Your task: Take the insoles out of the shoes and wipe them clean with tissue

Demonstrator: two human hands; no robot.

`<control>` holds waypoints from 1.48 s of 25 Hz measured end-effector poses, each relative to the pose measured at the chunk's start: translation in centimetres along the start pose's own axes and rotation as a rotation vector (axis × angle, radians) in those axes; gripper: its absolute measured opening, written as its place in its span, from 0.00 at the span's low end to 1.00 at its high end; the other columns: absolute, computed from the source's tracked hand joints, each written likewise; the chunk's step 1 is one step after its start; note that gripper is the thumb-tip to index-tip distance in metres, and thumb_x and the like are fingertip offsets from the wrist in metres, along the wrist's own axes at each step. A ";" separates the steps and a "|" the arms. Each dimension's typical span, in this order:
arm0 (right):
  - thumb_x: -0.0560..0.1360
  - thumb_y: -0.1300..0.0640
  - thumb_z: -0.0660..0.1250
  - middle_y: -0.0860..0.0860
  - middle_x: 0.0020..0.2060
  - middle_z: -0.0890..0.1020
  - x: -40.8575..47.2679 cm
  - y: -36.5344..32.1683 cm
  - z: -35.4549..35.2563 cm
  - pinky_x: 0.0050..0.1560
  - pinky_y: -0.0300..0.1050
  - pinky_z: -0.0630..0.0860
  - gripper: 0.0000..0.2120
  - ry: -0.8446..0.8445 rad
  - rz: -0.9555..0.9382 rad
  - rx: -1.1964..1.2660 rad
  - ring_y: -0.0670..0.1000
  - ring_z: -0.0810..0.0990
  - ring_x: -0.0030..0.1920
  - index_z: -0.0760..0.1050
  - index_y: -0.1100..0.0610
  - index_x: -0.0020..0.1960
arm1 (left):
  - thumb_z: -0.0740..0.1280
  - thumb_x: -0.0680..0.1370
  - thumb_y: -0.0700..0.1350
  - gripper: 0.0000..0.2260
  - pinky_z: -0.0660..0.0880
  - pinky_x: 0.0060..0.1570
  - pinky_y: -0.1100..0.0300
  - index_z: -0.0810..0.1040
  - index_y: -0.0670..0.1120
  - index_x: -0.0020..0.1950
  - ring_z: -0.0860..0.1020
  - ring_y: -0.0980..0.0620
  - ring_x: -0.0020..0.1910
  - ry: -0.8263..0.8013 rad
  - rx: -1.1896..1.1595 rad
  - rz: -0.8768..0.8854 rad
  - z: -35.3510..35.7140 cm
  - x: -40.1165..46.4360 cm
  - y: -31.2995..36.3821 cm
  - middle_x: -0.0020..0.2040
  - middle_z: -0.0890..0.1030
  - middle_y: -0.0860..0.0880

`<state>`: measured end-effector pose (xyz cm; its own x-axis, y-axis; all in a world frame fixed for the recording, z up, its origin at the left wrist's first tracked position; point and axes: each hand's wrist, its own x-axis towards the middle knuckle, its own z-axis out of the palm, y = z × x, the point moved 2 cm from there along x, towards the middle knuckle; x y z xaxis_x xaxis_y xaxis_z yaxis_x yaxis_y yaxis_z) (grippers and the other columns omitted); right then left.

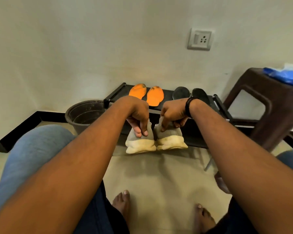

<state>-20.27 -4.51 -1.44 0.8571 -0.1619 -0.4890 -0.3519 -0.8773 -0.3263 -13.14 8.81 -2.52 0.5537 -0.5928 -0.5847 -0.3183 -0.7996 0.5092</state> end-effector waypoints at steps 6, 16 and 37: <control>0.71 0.62 0.76 0.61 0.38 0.85 -1.7 6.2 0.8 0.42 0.53 0.84 0.09 0.304 0.091 0.226 0.58 0.86 0.37 0.81 0.65 0.49 | 0.77 0.72 0.35 0.10 0.83 0.42 0.54 0.81 0.36 0.50 0.85 0.47 0.39 0.268 0.224 0.112 3.2 2.3 4.2 0.39 0.85 0.41; 0.72 0.61 0.67 0.57 0.44 0.82 4.0 9.2 6.9 0.45 0.45 0.77 0.03 0.748 0.167 0.169 0.59 0.82 0.47 0.77 0.56 0.40 | 0.62 0.81 0.43 0.08 0.78 0.49 0.51 0.80 0.43 0.55 0.82 0.41 0.51 0.742 0.359 0.234 8.6 10.6 2.5 0.51 0.81 0.42; 0.76 0.60 0.66 0.59 0.48 0.80 13.2 12.5 8.0 0.50 0.50 0.80 0.06 0.830 0.248 0.262 0.61 0.81 0.48 0.79 0.61 0.48 | 0.64 0.80 0.38 0.09 0.76 0.49 0.51 0.78 0.42 0.59 0.80 0.38 0.55 0.676 0.313 0.120 7.8 19.7 0.9 0.56 0.79 0.40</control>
<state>-16.39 -13.95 -18.46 0.7052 -0.6954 0.1382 -0.5496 -0.6593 -0.5130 -8.58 -4.34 -18.49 0.8212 -0.5699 0.0298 -0.5538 -0.7832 0.2827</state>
